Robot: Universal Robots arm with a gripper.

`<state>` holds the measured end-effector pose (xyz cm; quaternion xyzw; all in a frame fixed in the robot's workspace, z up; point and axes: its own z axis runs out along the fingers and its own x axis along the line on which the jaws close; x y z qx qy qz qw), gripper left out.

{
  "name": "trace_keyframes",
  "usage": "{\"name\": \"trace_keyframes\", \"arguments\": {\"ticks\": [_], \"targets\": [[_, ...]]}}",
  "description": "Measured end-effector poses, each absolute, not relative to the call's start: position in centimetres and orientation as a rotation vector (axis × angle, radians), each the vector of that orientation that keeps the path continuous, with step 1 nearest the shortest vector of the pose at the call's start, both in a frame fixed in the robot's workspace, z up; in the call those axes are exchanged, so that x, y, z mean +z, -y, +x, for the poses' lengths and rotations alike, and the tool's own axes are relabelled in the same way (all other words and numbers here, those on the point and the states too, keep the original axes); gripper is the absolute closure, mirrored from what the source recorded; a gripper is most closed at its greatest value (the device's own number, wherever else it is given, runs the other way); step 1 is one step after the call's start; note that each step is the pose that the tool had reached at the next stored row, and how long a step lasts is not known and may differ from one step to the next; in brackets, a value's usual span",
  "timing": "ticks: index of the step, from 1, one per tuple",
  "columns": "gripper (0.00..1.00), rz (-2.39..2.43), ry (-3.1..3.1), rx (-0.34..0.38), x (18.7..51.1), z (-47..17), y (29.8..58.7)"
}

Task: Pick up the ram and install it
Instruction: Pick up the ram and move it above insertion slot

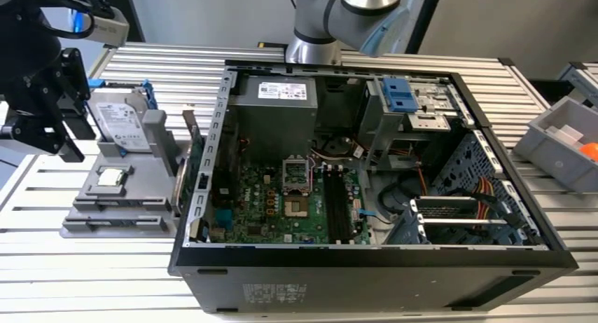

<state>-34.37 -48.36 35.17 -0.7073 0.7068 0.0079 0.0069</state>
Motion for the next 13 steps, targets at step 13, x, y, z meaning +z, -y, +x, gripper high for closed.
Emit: {"name": "trace_keyframes", "arguments": {"ticks": [13], "targets": [[0.00,-2.212,-2.212,0.025,34.18,-34.37,48.36]]}}
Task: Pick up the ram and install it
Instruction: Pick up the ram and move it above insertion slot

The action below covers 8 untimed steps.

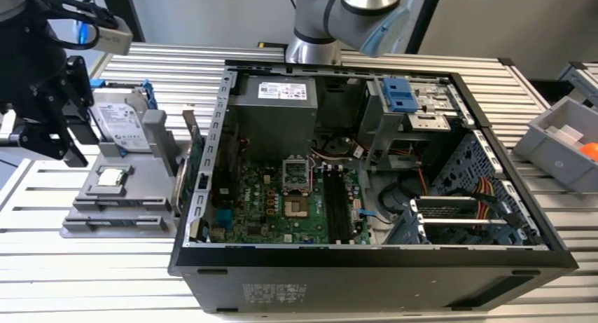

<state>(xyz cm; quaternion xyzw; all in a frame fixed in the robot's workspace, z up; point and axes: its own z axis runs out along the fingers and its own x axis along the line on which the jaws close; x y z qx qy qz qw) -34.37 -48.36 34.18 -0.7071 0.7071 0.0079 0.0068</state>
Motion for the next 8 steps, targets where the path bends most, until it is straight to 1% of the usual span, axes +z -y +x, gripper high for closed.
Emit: {"name": "trace_keyframes", "arguments": {"ticks": [8], "targets": [[0.00,-2.211,-2.212,0.025,33.56,-34.37,48.36]]}}
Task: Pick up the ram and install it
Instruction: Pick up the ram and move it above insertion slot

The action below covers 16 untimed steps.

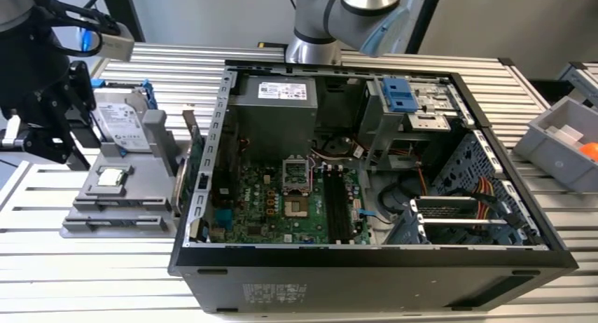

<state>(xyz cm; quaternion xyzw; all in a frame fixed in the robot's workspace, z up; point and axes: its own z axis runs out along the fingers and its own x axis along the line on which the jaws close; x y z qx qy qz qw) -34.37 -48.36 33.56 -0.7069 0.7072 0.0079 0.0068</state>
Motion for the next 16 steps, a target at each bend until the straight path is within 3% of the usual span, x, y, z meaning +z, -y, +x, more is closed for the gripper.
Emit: {"name": "trace_keyframes", "arguments": {"ticks": [16], "targets": [[0.00,-2.210,-2.213,0.025,32.2,-34.4,48.4]]}}
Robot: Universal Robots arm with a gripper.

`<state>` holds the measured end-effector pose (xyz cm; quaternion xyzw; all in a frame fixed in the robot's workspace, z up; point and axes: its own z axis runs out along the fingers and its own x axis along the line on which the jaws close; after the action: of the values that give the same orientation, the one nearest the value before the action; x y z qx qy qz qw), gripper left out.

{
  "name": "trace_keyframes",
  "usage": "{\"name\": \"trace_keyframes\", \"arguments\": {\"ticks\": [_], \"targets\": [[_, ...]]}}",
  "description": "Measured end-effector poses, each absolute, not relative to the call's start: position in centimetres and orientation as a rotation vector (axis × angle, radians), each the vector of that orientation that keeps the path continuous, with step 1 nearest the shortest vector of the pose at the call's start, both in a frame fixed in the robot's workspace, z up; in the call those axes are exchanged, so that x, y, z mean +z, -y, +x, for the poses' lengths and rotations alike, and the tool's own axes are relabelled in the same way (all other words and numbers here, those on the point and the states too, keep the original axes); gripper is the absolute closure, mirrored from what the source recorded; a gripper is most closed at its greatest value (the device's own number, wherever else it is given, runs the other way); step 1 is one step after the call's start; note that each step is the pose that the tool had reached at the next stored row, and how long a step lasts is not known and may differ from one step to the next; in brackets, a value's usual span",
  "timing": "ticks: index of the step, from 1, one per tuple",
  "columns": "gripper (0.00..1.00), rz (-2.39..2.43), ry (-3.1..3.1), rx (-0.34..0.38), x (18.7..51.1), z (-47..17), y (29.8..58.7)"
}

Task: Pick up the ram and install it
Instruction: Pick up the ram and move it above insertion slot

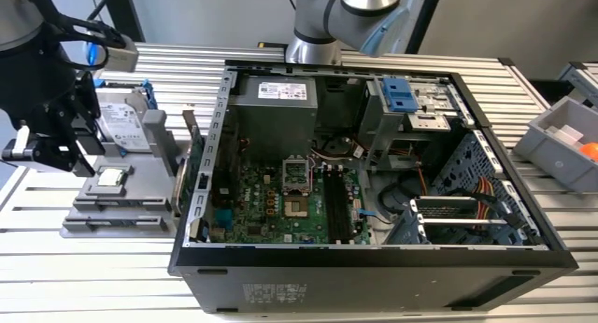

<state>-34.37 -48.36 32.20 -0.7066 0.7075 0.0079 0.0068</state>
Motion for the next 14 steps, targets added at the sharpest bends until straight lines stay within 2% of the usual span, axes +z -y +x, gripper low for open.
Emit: {"name": "trace_keyframes", "arguments": {"ticks": [14], "targets": [[0.00,-2.210,-2.213,0.025,31.0,-34.4,48.4]]}}
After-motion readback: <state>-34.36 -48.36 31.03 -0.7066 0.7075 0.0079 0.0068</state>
